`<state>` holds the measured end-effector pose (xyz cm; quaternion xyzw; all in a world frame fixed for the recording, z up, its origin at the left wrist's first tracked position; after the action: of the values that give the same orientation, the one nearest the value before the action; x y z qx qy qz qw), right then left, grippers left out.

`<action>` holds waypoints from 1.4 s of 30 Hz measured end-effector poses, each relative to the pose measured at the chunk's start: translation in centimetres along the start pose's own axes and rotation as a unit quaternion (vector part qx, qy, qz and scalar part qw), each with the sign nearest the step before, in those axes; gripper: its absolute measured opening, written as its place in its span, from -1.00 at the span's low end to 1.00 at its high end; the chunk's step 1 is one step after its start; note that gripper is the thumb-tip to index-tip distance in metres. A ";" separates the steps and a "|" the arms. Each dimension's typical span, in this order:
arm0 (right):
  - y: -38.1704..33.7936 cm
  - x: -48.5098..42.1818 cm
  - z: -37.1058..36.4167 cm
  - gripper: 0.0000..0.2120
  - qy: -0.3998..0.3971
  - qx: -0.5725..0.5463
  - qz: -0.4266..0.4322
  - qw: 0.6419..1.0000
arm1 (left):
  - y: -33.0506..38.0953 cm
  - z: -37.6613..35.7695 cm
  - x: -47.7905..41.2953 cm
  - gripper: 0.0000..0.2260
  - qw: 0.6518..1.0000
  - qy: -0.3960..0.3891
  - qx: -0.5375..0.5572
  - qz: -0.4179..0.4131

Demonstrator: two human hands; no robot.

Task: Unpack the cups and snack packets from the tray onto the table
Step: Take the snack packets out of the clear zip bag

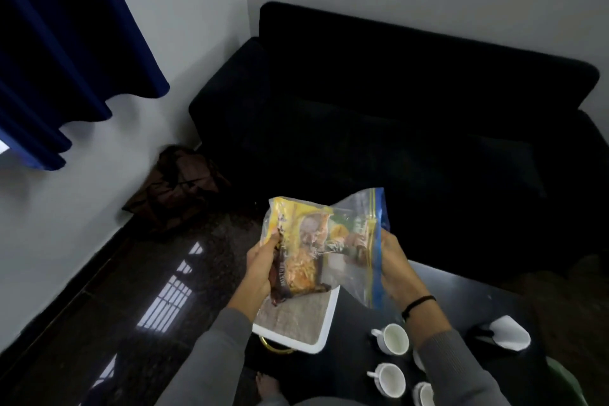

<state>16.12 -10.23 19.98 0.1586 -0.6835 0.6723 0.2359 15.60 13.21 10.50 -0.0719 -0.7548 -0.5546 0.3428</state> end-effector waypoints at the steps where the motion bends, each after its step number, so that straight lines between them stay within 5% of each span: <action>1: 0.4 0.1 0.4 -0.68 0.009 0.020 0.011 1.000 | -0.5 0.4 -0.2 -0.76 1.000 0.008 -0.005 0.007; 5: 3.4 -0.5 2.1 -0.89 0.032 0.043 0.004 0.999 | -3.2 2.1 -1.7 -0.70 0.998 0.057 -0.027 0.024; 11: 8.3 -2.8 3.2 -0.79 0.150 -0.008 -0.003 0.989 | -7.1 4.5 -3.7 -0.73 0.990 0.136 -0.019 0.040; 16: 12.9 -6.1 4.1 -0.73 0.224 -0.039 0.005 0.974 | -11.0 6.6 -6.0 -0.68 0.990 0.122 -0.034 0.066; 28: 21.6 -18.9 0.6 -0.79 0.185 -0.074 -0.035 0.979 | -14.5 12.4 -12.4 -0.46 0.986 0.147 -0.027 0.076; 36: 24.1 -26.5 -3.5 -0.67 0.012 -0.047 -0.091 0.995 | -14.2 13.6 -15.2 -0.43 0.993 0.100 -0.025 0.054; 42: 24.2 -26.4 -4.2 -0.89 0.017 -0.028 -0.103 0.994 | -14.7 12.7 -15.7 -0.44 0.995 0.087 -0.002 0.040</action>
<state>25.78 -7.61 -14.70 0.2102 -0.6779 0.6278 0.3198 14.69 23.26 -12.33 -0.0541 -0.7179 -0.5458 0.4286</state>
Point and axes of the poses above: each hand's wrist, its own x-axis away from the middle knuckle, its own z-axis out of the back of the hand, y = z × x, the point moved 3 cm from there along -x, towards the middle knuckle, and after that the axes turned 6 degrees about -z, right-handed, at the moved point
